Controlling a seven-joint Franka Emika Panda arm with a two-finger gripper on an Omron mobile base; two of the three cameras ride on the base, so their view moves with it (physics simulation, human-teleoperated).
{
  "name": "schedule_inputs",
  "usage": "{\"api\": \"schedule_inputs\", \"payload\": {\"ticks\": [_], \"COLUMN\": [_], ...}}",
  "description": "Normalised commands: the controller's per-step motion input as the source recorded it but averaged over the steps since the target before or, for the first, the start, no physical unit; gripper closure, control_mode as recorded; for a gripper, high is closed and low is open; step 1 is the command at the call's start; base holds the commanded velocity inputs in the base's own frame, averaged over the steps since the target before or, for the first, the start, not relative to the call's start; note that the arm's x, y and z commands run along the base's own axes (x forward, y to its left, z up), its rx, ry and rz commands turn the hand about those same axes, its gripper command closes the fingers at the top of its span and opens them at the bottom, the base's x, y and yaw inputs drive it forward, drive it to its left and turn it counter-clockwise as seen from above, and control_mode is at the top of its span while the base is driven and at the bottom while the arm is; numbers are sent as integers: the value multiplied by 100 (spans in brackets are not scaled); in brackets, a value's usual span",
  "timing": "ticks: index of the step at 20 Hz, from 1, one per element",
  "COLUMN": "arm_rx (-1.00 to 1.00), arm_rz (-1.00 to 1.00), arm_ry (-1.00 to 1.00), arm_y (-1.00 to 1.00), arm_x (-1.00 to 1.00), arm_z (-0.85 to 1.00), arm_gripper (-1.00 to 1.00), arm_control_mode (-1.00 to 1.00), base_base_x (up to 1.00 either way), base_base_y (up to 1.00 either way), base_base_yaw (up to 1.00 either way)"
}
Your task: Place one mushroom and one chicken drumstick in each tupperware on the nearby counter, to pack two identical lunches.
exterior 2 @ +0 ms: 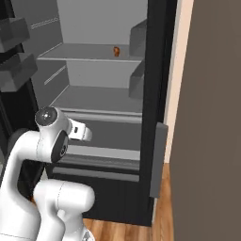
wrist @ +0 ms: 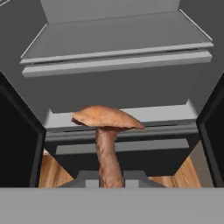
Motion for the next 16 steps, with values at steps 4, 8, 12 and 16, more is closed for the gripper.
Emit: {"api": "schedule_inputs", "payload": {"ticks": [4,8,12,16], "arm_rx": [0,0,0,0], "arm_rz": [0,0,0,0], "arm_ry": [0,0,0,0], "arm_y": [0,0,0,0], "arm_x": [0,0,0,0], "arm_z": [0,0,0,0], "arm_gripper": [100,100,100,100], "arm_control_mode": [100,100,100,100], "base_base_x": [-100,-97,-60,-39], "base_base_y": [0,0,44,84], "base_base_yaw": [0,0,0,0]}}
